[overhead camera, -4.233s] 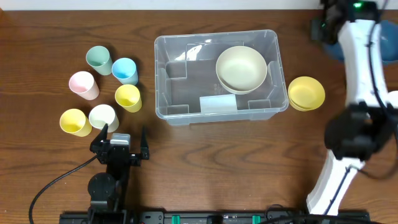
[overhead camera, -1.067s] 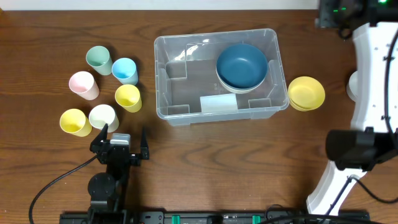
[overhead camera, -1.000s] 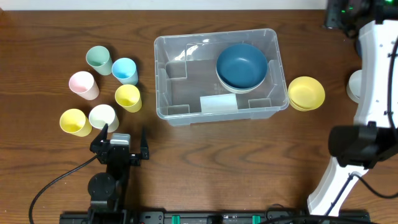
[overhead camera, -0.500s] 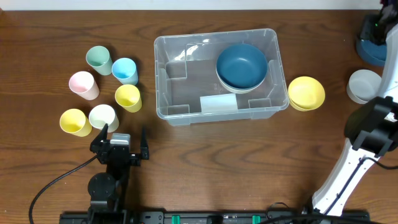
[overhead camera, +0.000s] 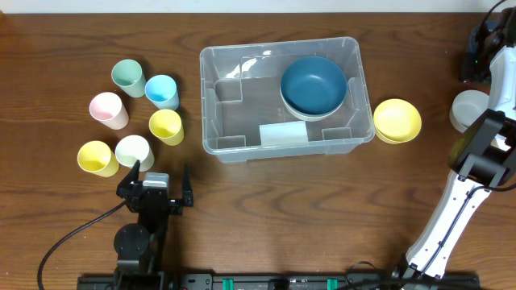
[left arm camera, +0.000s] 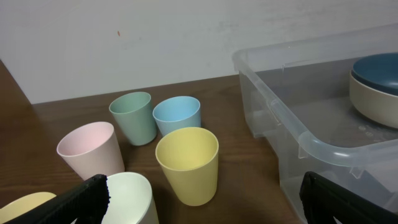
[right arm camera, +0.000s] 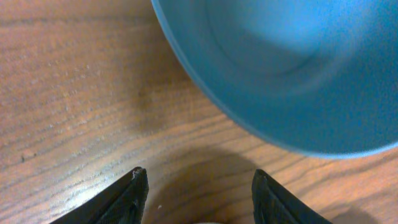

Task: Pack container
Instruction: 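Move the right gripper to the second teal bowl and grasp it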

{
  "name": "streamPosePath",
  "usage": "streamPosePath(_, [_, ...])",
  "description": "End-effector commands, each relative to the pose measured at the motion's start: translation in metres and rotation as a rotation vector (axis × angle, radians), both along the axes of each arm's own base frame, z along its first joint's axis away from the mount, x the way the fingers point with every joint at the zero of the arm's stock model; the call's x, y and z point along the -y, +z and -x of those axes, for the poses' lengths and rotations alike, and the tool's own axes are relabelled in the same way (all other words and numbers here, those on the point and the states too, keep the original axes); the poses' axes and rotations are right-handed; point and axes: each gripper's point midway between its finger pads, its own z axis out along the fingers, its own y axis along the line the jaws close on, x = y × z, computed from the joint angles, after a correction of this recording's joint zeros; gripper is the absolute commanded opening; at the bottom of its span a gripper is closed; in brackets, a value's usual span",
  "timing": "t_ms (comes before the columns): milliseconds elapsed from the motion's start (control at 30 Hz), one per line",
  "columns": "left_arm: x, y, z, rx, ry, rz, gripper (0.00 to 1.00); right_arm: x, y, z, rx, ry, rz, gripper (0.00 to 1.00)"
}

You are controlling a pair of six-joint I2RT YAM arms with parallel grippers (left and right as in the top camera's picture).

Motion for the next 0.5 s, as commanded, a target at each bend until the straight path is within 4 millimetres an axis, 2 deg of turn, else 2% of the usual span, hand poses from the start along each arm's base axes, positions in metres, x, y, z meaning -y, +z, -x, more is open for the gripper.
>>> streamPosePath(0, [-0.003,-0.016,0.0,-0.046,0.019,0.005,0.98,0.005,0.007,-0.003,0.019,0.028,0.009,0.55])
streamPosePath(100, [-0.003,-0.016,0.0,-0.046,0.019,0.005,0.98,0.003,0.007,-0.003,0.021,0.035,0.003,0.55])
streamPosePath(200, [-0.003,-0.016,0.0,-0.046,0.019,0.005,0.98,-0.01,0.01,-0.009,0.036,0.083,-0.031,0.55])
streamPosePath(467, [-0.003,-0.016,0.0,-0.046,0.019,0.005,0.98,-0.042,0.039,-0.025,0.051,0.261,0.027,0.57])
